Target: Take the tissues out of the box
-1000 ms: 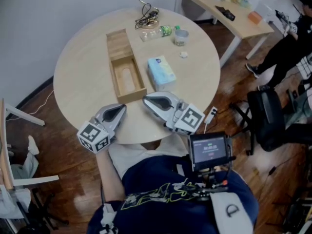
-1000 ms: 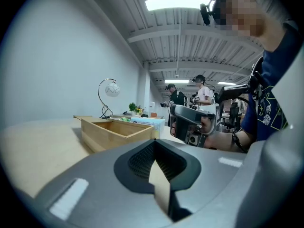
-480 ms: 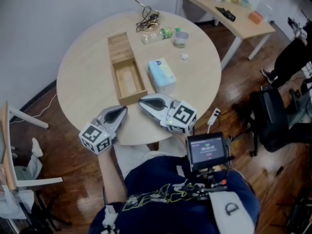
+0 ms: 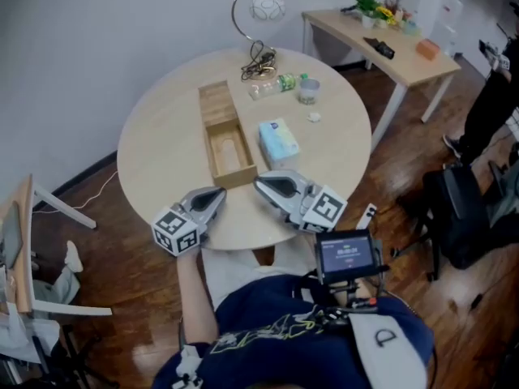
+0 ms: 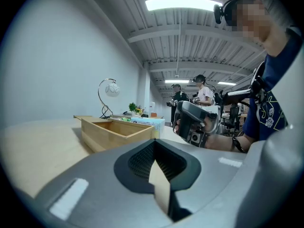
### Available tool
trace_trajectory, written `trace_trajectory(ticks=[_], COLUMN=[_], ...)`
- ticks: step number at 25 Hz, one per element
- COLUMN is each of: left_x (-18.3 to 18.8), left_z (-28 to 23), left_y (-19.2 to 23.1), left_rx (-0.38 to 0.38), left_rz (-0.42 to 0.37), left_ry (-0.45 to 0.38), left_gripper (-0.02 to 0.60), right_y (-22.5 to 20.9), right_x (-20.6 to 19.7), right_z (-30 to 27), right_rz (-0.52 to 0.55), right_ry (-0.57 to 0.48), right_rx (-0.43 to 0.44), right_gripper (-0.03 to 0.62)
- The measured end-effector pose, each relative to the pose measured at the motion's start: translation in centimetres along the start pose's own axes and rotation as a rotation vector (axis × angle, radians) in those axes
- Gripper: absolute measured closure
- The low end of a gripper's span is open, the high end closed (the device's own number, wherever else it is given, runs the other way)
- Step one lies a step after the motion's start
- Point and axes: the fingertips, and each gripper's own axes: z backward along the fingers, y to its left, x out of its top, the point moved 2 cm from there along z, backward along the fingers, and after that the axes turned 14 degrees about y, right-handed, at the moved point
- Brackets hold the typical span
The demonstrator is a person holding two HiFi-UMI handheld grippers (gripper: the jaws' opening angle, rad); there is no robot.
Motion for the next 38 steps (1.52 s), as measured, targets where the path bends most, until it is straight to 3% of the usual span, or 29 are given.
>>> trace_trajectory(ticks=[6, 13, 38], left_x=[-0.1, 0.4, 0.7], left_z=[0.4, 0.3, 0.5], left_y=[0.0, 0.2, 0.0], left_rx=[0.007, 0.005, 0.015], left_rz=[0.001, -0.003, -0.003], left_ry=[0.001, -0.003, -0.009], left_gripper=[0.581, 0.581, 0.581], right_y=[0.2, 0.2, 0.4], right_x=[-0.3, 0.9, 0.7], right_z=[-0.5, 0.4, 0.1], right_rz=[-0.006, 0.006, 0.003], right_ry=[0.014, -0.057, -0.034], right_rx=[0.037, 0.037, 0.072], right_gripper=[0.589, 0.589, 0.590])
